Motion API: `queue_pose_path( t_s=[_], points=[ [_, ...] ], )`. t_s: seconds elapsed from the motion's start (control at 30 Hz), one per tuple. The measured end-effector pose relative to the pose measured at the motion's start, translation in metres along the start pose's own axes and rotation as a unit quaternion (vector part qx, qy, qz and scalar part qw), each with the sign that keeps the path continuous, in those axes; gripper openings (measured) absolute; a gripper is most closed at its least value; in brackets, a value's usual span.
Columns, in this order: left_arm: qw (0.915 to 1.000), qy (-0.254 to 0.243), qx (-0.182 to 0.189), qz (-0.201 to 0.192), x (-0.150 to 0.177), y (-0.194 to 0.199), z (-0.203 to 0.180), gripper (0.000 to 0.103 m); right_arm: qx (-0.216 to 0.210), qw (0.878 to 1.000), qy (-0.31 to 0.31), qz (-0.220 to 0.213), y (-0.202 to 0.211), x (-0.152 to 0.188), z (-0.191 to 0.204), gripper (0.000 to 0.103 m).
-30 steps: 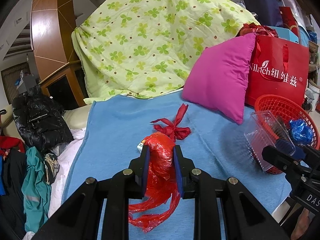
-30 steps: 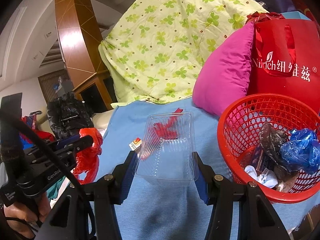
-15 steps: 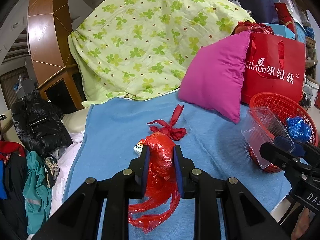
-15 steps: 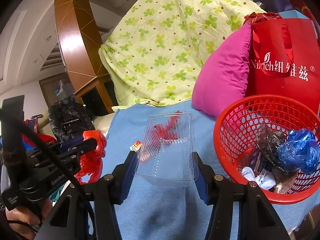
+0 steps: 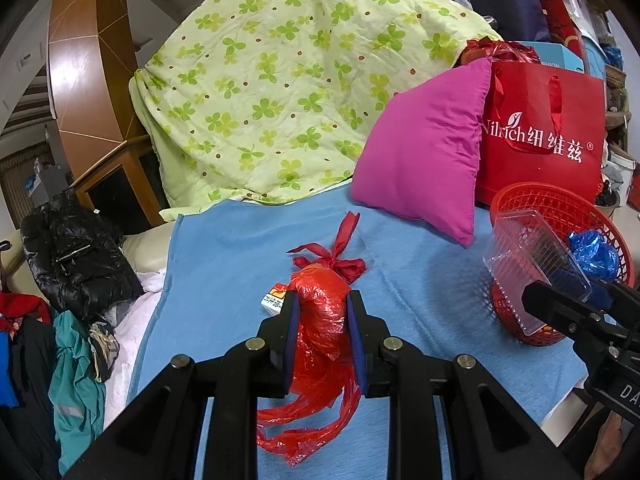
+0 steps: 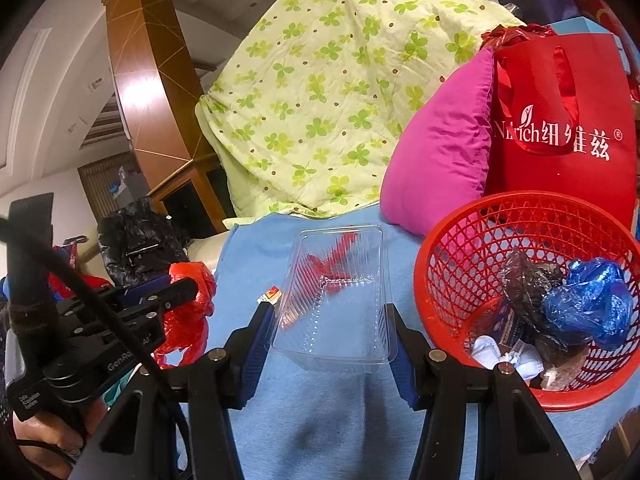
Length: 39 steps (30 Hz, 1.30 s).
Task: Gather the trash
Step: 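Carry the clear container and red bag with both tools toward the red basket, then bring the clear container and red bag with both tools over the basket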
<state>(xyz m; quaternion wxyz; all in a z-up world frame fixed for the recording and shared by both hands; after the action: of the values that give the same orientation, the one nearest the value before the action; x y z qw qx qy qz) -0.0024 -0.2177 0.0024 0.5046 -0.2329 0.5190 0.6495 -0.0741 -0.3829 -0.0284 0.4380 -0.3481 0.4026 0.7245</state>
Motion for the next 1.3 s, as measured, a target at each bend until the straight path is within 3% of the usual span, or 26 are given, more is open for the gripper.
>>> queue_pose_path(
  t_s=[1.3],
  points=[
    [0.9982,-0.045,0.024,-0.032,-0.023,0.027,-0.053,0.025,0.007,0.997,-0.031,-0.065,0.055,-0.011,-0.032,0.057]
  ],
)
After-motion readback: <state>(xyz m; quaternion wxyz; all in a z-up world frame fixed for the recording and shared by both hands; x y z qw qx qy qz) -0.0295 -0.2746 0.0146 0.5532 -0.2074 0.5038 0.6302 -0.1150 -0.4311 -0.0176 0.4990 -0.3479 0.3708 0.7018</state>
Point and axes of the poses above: each gripper's, at about its wrist camera, not at the fingertips, and y roughly against the way its jaws point, z to its left, x to its underside, the point moved 3 cm from there along -y, roughly the way its jaws point, and after that the axes turned 13 degrees about -x, right-handed, at the moved point
